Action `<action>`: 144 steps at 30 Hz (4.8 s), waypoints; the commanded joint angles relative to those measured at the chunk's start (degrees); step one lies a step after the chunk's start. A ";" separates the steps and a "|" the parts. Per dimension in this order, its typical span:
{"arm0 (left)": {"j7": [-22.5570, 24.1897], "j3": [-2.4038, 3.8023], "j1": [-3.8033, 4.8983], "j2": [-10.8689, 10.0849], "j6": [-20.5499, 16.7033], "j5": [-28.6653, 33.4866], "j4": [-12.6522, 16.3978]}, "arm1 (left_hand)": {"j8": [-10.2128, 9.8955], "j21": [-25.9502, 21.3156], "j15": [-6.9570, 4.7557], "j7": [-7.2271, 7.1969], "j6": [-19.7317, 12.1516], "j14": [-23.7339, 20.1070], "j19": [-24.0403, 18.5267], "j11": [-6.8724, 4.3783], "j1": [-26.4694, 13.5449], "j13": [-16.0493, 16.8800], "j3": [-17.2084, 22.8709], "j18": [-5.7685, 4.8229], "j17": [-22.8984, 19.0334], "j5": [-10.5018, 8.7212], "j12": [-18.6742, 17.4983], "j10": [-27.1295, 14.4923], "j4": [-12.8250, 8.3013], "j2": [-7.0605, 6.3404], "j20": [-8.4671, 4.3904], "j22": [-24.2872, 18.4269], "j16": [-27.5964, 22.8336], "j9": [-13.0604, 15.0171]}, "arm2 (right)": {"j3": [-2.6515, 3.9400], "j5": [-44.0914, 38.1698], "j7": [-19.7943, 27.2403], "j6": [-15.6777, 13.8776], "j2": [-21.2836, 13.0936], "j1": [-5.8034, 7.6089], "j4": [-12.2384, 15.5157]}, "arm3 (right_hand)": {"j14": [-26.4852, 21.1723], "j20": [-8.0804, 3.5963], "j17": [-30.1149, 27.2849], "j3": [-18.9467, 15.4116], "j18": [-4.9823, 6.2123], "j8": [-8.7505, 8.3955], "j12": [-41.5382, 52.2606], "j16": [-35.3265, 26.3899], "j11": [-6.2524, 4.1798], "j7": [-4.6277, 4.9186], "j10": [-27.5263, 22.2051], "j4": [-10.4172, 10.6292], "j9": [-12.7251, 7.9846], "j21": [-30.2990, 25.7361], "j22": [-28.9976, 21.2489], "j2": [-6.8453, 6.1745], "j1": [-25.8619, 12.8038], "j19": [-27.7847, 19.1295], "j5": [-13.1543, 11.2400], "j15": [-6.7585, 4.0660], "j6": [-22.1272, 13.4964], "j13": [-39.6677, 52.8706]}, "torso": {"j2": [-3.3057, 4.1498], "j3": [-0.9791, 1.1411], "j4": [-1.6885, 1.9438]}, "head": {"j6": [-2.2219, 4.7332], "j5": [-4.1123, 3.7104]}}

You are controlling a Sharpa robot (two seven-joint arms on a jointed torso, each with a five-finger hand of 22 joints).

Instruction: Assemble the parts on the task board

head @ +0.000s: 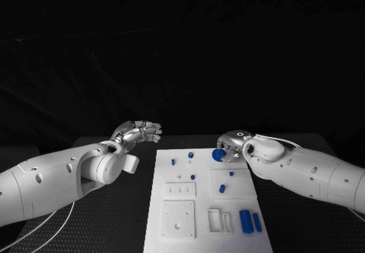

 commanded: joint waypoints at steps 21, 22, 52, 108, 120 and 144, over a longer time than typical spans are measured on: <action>0.13 0.05 0.07 0.07 1.05 -0.01 0.17 | -0.39 0.21 0.17 0.16 0.04 -0.05 0.18 0.39 -0.54 -0.09 0.08 1.17 0.13 0.26 -0.31 0.09 -0.60 0.18 0.04 1.02 -0.33 -0.09 | -0.01 0.64 1.14 3.54 1.52 -0.90 -2.65 | -0.49 -0.25 1.28 1.20 1.03 0.24 1.18 -0.01 0.35 1.14 -1.42 0.70 -0.03 1.55 1.37 1.62 -0.73 -0.83 -0.05 0.57 1.82 -0.17 | -0.02 0.05 0.01 | -0.45 0.24; 0.10 0.05 0.07 0.08 1.06 -0.02 0.19 | -0.40 0.21 0.17 0.17 0.04 -0.05 0.18 0.39 -0.54 -0.09 0.09 1.17 0.13 0.26 -0.32 0.08 -0.61 0.19 0.04 1.03 -0.33 -0.09 | -0.01 0.64 1.15 3.84 1.54 -0.96 -2.73 | -0.49 -0.24 1.31 1.18 1.03 0.23 1.20 -0.02 0.36 1.15 -1.44 0.72 -0.03 1.59 1.36 1.58 -0.79 -0.85 -0.05 0.58 1.83 -0.18 | -0.01 0.05 0.02 | -0.48 0.25; 0.02 0.05 0.07 0.05 0.94 -0.03 0.16 | -0.43 0.22 0.17 0.17 0.07 -0.04 0.17 0.40 -0.46 -0.10 0.28 1.16 0.22 0.32 -0.40 0.12 -0.87 0.33 0.04 1.04 -0.41 -0.08 | -0.45 -9.15 -2.92 -4.00 0.59 -1.33 1.44 | -0.02 0.02 3.36 4.04 1.03 3.05 2.54 -0.43 -1.47 -0.84 -0.46 -0.40 1.15 3.57 1.13 3.55 0.23 -1.04 0.12 -1.01 9.54 -1.84 | -0.05 -0.01 0.05 | -0.36 0.03; 0.07 0.06 0.09 0.29 0.91 -0.03 0.35 | -0.48 0.24 0.18 0.17 0.12 0.02 0.17 0.45 -0.62 -0.13 0.42 1.13 0.39 0.31 -0.57 0.12 -1.17 0.39 0.06 1.06 -0.54 -0.06 | -2.37 -17.31 -6.86 -7.04 8.96 -1.75 5.94 | 0.25 -0.55 4.54 5.71 1.03 2.25 2.90 -0.84 -1.66 -0.98 0.06 0.81 1.00 4.11 0.97 1.38 -0.13 -0.49 0.02 -1.28 9.79 -2.93 | -0.03 0.05 0.08 | -0.17 1.19; 0.00 0.06 0.09 0.41 0.94 -0.03 0.27 | -0.50 0.24 0.18 0.18 0.10 0.02 0.17 0.46 -0.72 -0.14 0.43 1.12 0.42 0.30 -0.61 0.12 -1.19 0.40 0.06 1.06 -0.57 -0.07 | -2.84 -17.14 -6.60 -6.46 9.56 -1.91 4.50 | 0.24 -0.57 4.65 5.74 1.03 2.07 2.90 -0.96 -1.59 -0.90 -0.03 0.78 0.96 4.09 0.95 1.05 -0.14 -0.54 0.01 -1.22 9.61 -3.06 | -0.04 0.06 0.02 | -0.33 1.42; -0.01 0.06 0.09 0.57 1.00 -0.03 0.18 | -0.54 0.24 0.18 0.20 0.09 0.04 0.17 0.47 -0.85 -0.15 0.48 1.12 0.49 0.29 -0.68 0.13 -1.26 0.42 0.06 1.06 -0.62 -0.07 | -3.39 -16.57 -6.27 -5.93 10.75 -2.17 3.25 | 0.24 -0.57 4.95 5.67 1.03 1.36 2.89 -1.37 -1.30 -0.58 -0.41 0.84 0.75 3.93 0.86 0.46 -0.23 -0.70 -0.01 -0.99 8.69 -3.39 | -0.07 0.08 -0.03 | -0.43 1.57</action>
